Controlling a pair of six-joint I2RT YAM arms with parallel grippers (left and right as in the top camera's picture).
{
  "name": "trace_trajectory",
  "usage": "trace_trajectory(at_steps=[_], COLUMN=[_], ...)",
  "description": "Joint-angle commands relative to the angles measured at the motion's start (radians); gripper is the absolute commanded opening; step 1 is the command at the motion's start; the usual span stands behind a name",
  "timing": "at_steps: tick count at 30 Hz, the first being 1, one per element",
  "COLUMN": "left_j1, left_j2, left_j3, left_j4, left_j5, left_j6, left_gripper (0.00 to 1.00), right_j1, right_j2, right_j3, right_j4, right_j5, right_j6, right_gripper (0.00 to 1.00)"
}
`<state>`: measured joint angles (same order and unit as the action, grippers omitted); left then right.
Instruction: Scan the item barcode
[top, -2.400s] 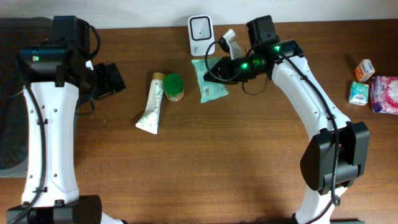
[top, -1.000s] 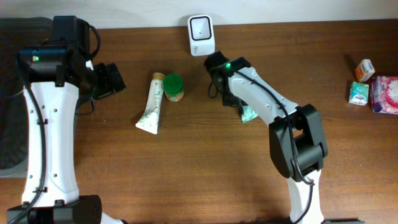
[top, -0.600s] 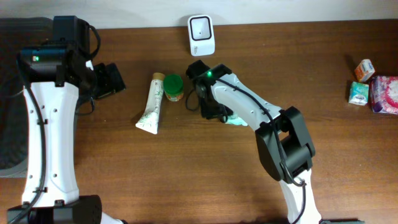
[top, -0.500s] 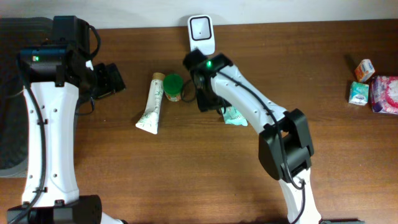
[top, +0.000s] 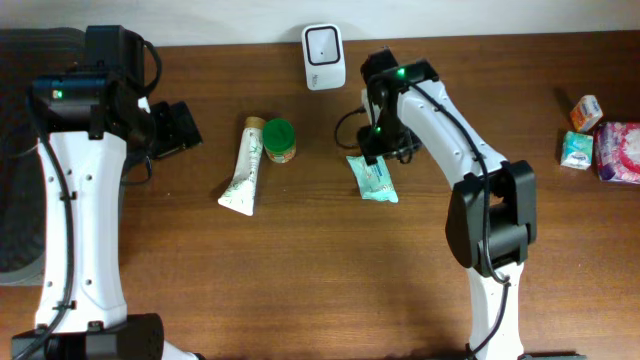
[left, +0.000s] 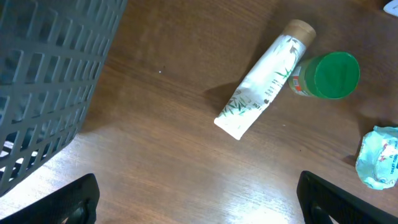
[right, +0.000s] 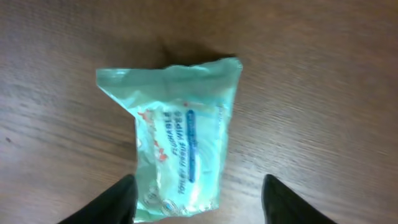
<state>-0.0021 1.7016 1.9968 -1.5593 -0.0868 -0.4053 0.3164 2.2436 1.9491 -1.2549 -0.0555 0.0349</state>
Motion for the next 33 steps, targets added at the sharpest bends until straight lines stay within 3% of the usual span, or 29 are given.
trace_trajectory(at_steps=[1,5,10,11,12,19,22,33], left_j1=[0.007,0.007,0.007,0.007,0.007,0.007,0.007,0.007], left_j2=[-0.018,-0.018,-0.018,-0.018,-0.018,-0.018,-0.018,-0.018], left_j3=[0.000,0.000,0.000,0.000,0.000,0.000,0.000,0.000], left_j4=[-0.001,-0.001,-0.001,-0.002,-0.001,-0.002,-0.002,-0.002], left_j5=[-0.008,-0.008,-0.008,-0.008,-0.008,-0.008,-0.008,-0.008], left_j6=[-0.005,-0.005,-0.005,-0.005,-0.005,-0.005,-0.005,-0.005], left_gripper=[0.99,0.99,0.99,0.99,0.99,0.99,0.99,0.99], right_j1=[-0.003,-0.003,-0.002,-0.002,-0.002,-0.002,-0.002,-0.003], right_j2=[-0.010,-0.010,-0.010,-0.010,-0.010,-0.010,-0.010,0.018], right_j3=[-0.059,-0.143,-0.191,-0.190,-0.190,-0.013,0.106,0.119], right_j4=[0.042,0.117,0.156,0.157,0.159,0.154,0.241,1.026], right_j5=[-0.058,-0.066,-0.081,-0.081,-0.080,-0.095,-0.095,-0.026], right_j6=[-0.020,0.019,0.034,0.066,0.101,0.209,0.211,0.210], right_gripper=[0.54,0.51,0.27,0.12,0.04,0.04,0.04,0.04])
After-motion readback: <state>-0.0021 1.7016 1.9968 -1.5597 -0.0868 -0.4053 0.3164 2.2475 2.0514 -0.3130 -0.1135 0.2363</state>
